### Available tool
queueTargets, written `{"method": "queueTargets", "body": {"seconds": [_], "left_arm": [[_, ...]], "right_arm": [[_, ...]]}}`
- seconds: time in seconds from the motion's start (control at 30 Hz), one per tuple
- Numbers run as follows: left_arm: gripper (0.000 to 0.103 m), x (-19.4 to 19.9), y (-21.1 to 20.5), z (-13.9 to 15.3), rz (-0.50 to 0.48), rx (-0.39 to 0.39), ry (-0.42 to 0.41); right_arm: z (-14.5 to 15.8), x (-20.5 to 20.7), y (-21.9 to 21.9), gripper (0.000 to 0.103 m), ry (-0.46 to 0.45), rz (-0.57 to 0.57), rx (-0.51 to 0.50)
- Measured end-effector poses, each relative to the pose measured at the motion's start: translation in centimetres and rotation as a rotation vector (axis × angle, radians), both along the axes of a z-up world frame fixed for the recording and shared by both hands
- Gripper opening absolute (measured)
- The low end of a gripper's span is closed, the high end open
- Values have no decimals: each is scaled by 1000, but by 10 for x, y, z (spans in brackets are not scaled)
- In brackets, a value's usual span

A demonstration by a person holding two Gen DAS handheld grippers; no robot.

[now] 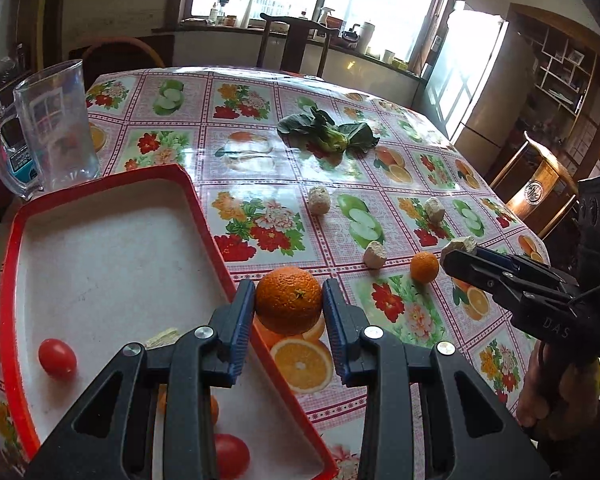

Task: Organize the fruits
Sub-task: 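Carry the orange and beige block over the tray and open both grippers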

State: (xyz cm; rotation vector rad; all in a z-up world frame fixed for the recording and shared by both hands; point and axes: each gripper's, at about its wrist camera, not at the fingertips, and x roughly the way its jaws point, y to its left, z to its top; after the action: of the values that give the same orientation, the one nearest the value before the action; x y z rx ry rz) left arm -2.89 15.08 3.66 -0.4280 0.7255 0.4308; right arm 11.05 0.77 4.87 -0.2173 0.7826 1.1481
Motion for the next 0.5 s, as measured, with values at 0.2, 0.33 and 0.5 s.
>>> {"method": "queueTargets", "body": {"seconds": [0.2, 0.33, 0.5], "left_arm": [[32, -25, 11, -1, 41, -5, -10], [32, -40, 20, -1, 71, -14, -22], [32, -54, 29, -2, 98, -18, -30]], "right_arm": [[1, -21, 16, 37, -10, 47, -10], [2, -35, 27, 37, -21, 79, -20], [3, -49, 38, 37, -29, 108, -26]]}}
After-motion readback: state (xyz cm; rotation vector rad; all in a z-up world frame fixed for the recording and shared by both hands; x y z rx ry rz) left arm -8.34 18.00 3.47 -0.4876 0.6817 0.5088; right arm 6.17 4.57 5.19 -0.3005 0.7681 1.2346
